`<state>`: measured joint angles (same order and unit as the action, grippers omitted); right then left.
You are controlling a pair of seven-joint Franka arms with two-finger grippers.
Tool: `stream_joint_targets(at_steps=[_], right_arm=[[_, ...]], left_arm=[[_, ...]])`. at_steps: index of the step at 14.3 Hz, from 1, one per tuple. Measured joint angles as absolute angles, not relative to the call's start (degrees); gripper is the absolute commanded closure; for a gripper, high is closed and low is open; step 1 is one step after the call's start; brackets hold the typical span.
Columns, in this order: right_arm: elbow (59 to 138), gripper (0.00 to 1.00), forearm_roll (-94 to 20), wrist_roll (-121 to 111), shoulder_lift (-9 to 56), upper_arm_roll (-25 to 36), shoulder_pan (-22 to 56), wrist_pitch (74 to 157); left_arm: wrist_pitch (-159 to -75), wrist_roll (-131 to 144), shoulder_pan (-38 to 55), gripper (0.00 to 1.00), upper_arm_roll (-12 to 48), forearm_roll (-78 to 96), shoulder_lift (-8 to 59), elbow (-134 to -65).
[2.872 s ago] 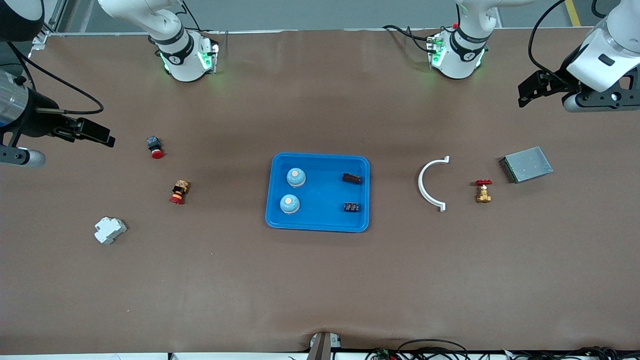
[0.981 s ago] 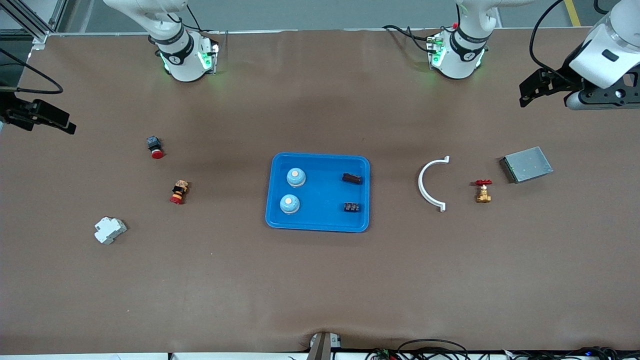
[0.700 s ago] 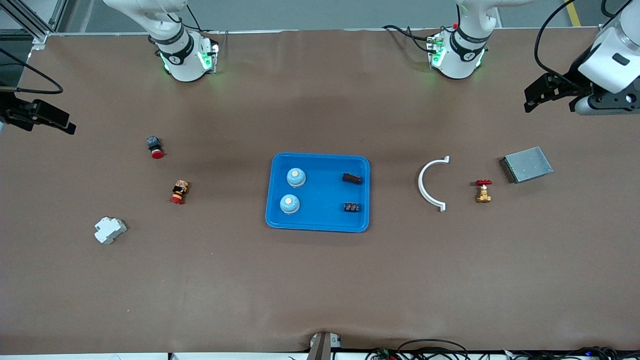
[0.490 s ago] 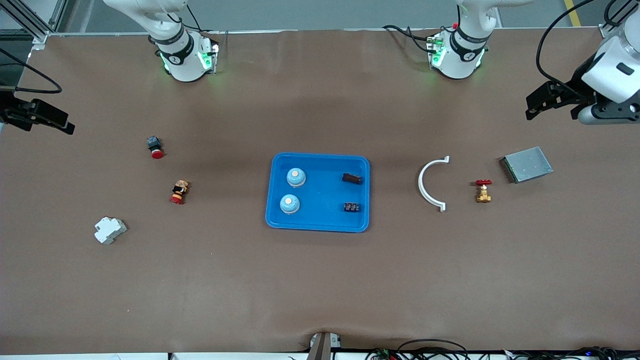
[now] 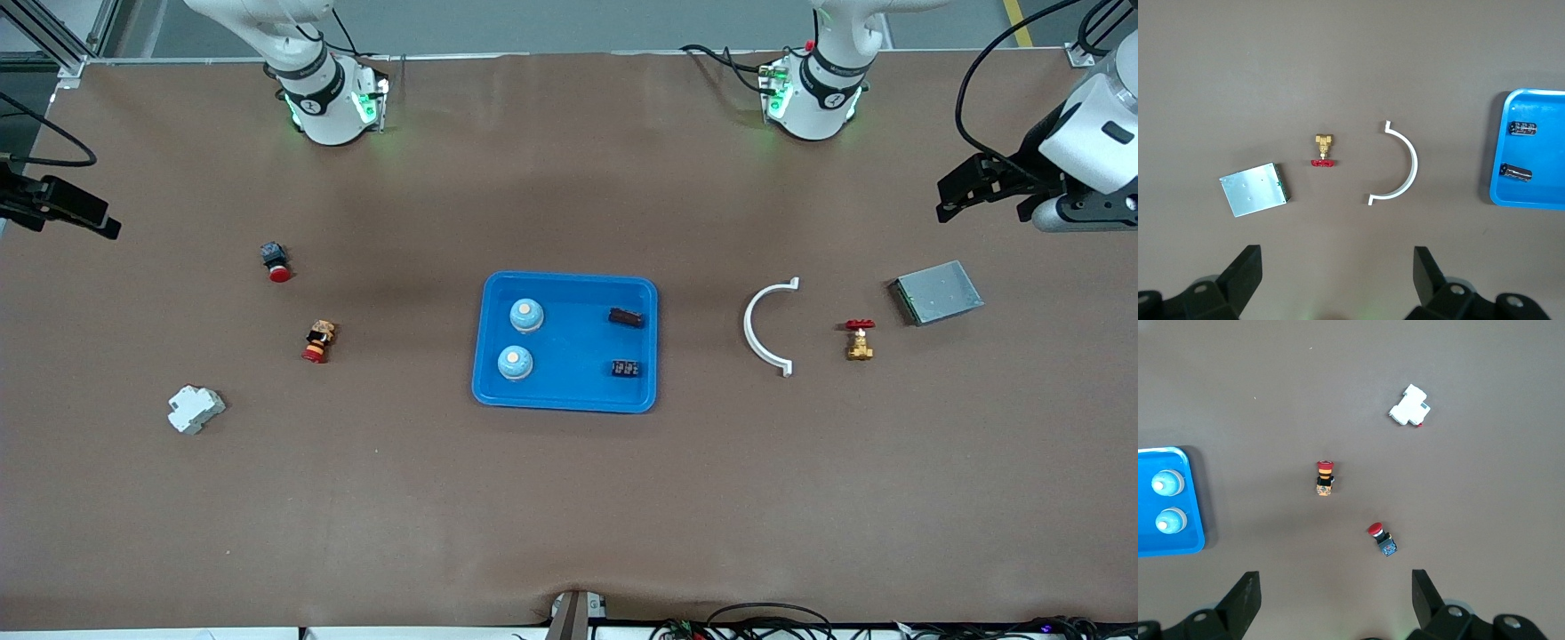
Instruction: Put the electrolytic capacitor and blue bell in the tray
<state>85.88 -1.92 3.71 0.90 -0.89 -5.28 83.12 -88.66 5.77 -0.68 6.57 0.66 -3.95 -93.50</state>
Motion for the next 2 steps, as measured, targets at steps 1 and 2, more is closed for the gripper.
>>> stream_joint_targets(at_steps=[1,2], right_arm=[[85.86,0.00,-1.93,3.71,0.90,-0.92,-5.28,83.14],[85.85,0.00,-1.94,3.71,0.90,-0.93,-5.28,83.22]], left_arm=[[-88.65,5.82,-0.69,0.00,6.55,0.66,-3.95,-93.49],[-88.62,5.88,-0.70,0.00,6.50,0.66,-3.95,-93.49]])
